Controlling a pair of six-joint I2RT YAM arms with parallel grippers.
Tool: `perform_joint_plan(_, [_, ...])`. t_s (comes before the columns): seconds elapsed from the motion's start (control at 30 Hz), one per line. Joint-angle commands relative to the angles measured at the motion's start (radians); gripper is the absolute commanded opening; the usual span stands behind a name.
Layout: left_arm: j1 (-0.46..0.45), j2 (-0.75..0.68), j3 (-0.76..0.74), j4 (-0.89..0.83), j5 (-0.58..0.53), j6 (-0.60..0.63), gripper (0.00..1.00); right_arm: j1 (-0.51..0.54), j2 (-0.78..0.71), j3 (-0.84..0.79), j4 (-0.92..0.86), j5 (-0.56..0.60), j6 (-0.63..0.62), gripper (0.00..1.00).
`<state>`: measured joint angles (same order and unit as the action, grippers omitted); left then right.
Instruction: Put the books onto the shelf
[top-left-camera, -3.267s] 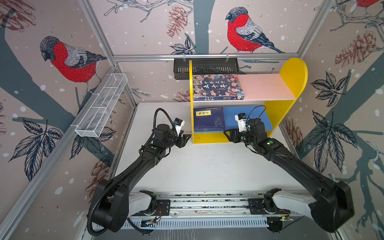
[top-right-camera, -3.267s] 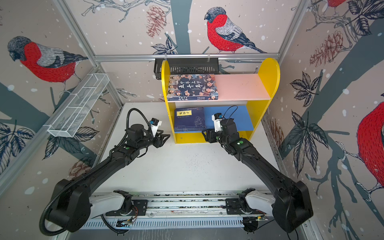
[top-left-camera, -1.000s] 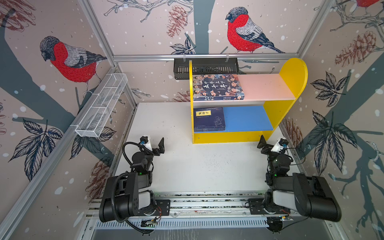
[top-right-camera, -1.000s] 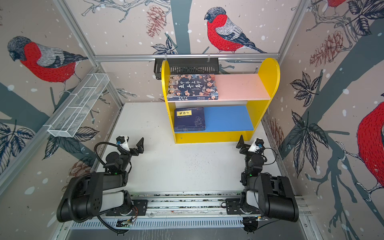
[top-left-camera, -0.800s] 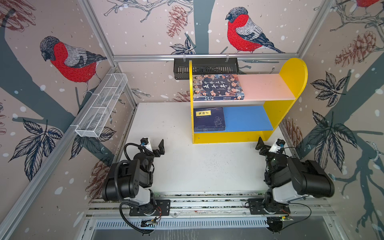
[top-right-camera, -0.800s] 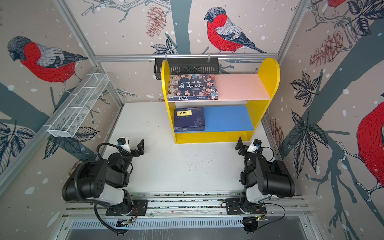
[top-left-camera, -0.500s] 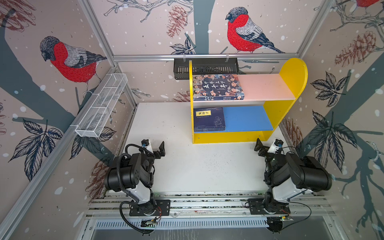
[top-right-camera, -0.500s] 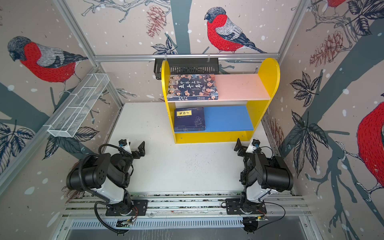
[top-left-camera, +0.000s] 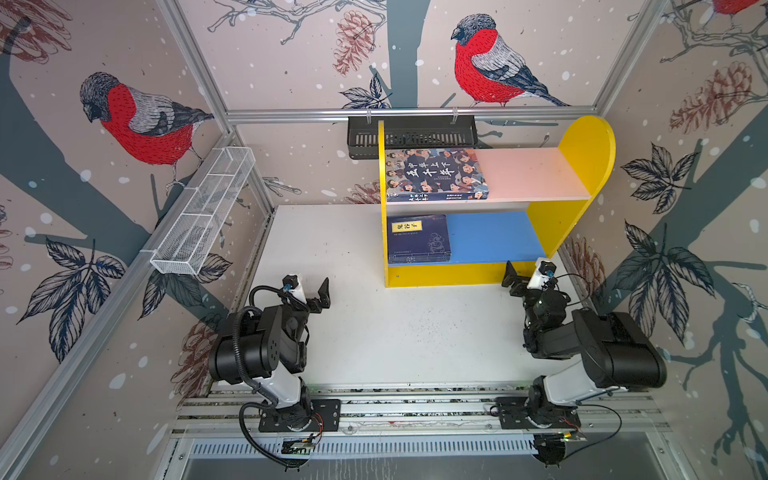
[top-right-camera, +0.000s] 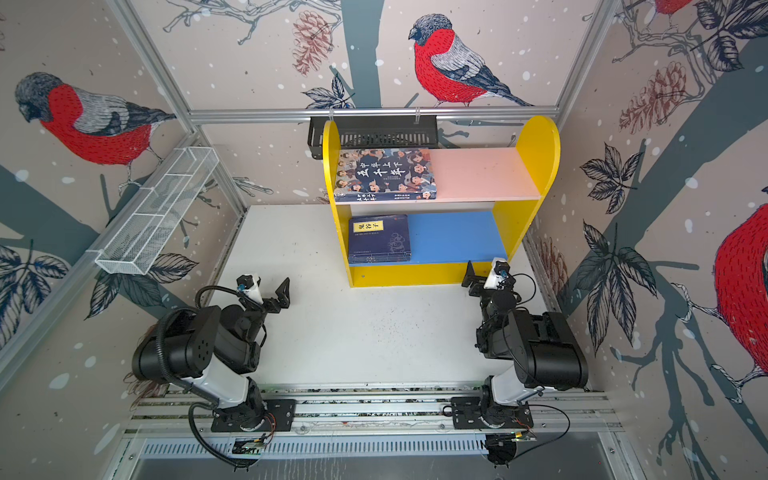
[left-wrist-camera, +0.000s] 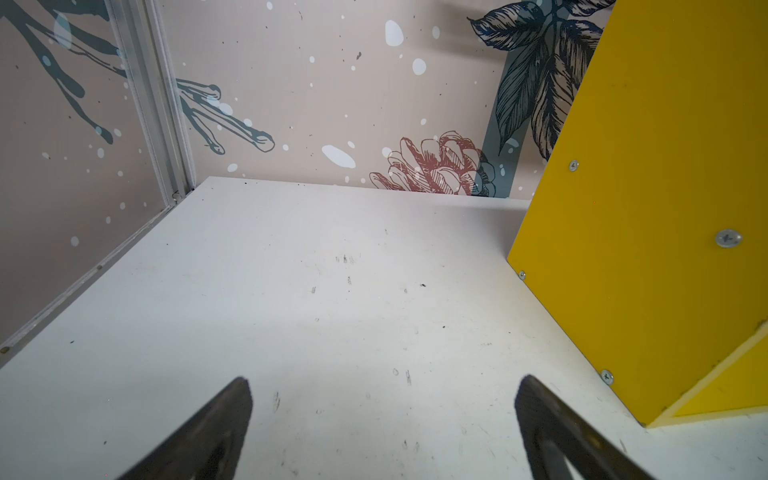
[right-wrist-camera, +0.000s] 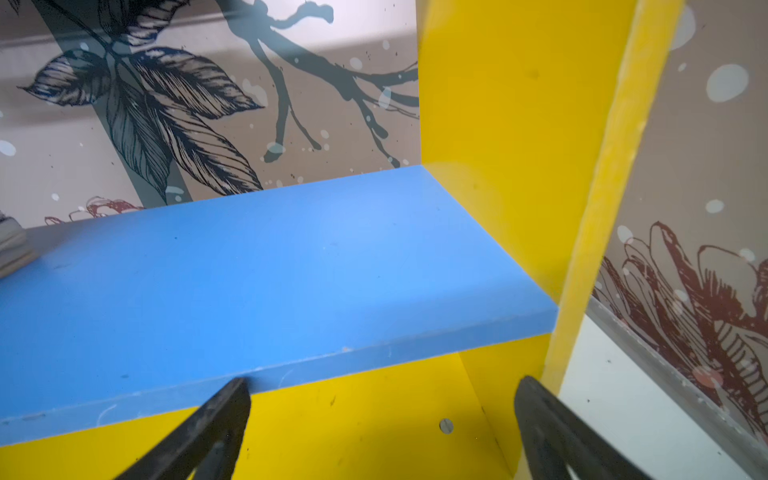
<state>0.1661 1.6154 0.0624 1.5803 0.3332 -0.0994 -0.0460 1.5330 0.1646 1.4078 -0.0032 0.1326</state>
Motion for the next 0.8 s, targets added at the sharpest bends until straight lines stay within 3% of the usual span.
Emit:
perform_joint_plan(0.0, [0.0,-0.003,0.003,0.128,0.005,0.014,0.99,0.006,-0.003,0.007,-0.036,0.041,-0.018,1.0])
perform_joint_plan(0.77, [0.0,-0.003,0.003,0.129,0.005,0.015,0.99,0.052,0.002,0.033,-0.078,0.125,-0.051,1.0])
